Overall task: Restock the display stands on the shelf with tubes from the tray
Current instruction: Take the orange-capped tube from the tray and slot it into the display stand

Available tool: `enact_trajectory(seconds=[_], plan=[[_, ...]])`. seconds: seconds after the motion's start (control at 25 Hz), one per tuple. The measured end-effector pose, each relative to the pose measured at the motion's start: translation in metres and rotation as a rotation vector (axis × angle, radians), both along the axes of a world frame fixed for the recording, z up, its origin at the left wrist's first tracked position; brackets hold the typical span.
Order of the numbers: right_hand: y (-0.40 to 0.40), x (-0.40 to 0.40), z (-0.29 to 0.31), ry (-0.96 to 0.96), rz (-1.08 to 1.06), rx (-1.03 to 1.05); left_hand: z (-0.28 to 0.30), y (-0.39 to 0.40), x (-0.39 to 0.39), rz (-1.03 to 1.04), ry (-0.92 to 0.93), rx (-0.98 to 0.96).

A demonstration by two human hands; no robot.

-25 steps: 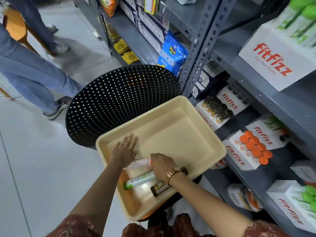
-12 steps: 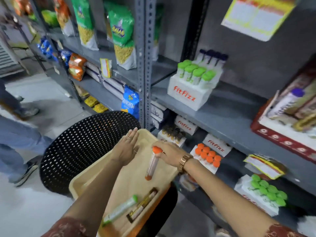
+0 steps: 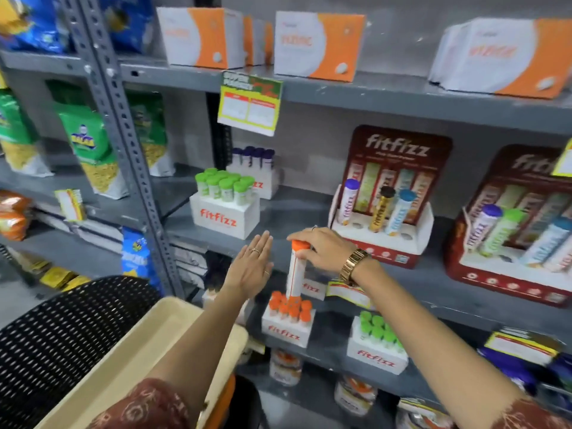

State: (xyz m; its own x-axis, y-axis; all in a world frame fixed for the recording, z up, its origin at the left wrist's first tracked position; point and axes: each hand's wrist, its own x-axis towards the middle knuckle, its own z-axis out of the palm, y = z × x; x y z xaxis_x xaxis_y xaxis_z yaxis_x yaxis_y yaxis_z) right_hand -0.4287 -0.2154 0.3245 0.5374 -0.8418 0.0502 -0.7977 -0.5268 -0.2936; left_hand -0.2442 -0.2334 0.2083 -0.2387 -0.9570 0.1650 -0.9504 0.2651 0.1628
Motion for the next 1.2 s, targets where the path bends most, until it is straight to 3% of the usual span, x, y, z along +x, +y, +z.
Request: enact_trajectory(seconds=[0.4, 0.6, 0.92, 1.2], plan=[[-0.035, -0.104, 0.054, 0.102, -0.178, -0.087, -0.009, -0.061, -0.12, -0.087, -0.013, 0.267], [-0.064, -0.121, 0.07, 0.143, -0.195, -0.087, -0.028, -0.069, -0.126, -0.043, -0.03, 0.277], [-0.092, -0.119, 0.098, 0.027, -0.313, -0.034, -0.031, -0.072, -0.127, -0.026, -0.042, 0.309], [-0.094, -0.12, 0.105, 0.095, -0.406, -0.119, -0.033, -0.072, -0.127, -0.015, -0.054, 0.311]])
